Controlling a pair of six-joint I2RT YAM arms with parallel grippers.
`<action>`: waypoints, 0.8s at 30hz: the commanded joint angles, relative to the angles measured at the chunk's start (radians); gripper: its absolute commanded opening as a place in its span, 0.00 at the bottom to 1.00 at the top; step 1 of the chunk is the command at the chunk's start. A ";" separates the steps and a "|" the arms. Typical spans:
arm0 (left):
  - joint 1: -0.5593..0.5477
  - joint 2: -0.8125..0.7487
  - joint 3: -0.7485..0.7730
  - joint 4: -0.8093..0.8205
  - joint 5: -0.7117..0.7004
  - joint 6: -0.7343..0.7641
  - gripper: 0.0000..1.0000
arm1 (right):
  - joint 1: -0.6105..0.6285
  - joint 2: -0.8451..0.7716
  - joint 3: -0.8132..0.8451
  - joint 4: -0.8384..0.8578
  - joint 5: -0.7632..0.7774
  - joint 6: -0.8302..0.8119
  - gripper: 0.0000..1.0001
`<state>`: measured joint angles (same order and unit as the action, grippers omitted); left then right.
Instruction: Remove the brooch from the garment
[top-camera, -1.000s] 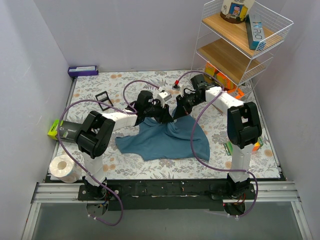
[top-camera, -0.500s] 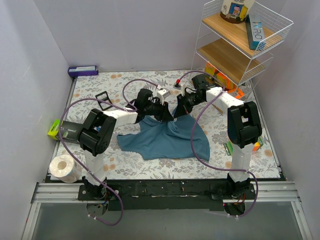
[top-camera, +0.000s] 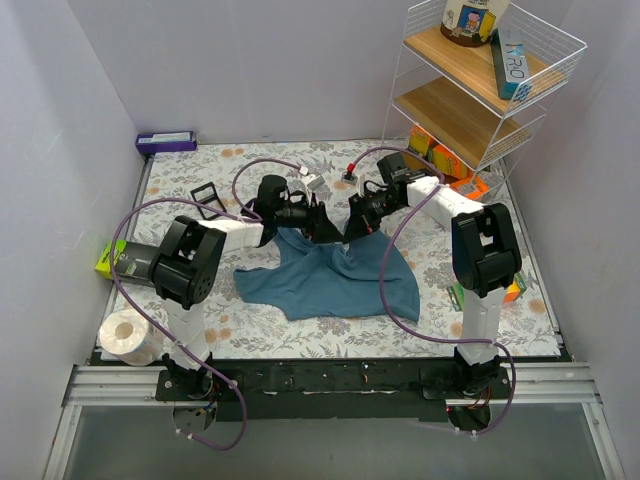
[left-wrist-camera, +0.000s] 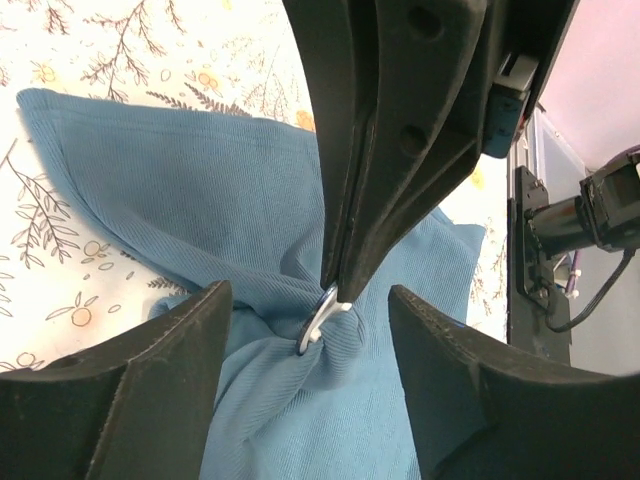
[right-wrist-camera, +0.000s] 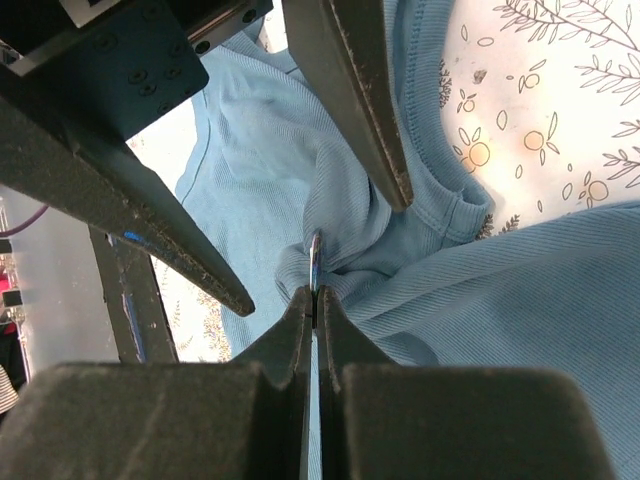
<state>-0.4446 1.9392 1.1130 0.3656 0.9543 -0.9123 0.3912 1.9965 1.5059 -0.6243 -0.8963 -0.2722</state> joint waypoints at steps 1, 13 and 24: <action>-0.006 -0.054 -0.025 0.000 0.021 0.058 0.65 | 0.000 -0.038 -0.012 0.000 -0.024 0.008 0.01; -0.048 -0.023 0.008 -0.119 -0.045 0.224 0.66 | 0.001 -0.056 -0.004 -0.046 0.014 -0.035 0.01; -0.060 0.026 0.047 -0.151 0.044 0.211 0.14 | 0.001 -0.056 0.016 -0.043 0.016 -0.022 0.01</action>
<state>-0.5018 1.9564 1.1198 0.2508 0.9596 -0.7219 0.3912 1.9884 1.4960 -0.6548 -0.8650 -0.2928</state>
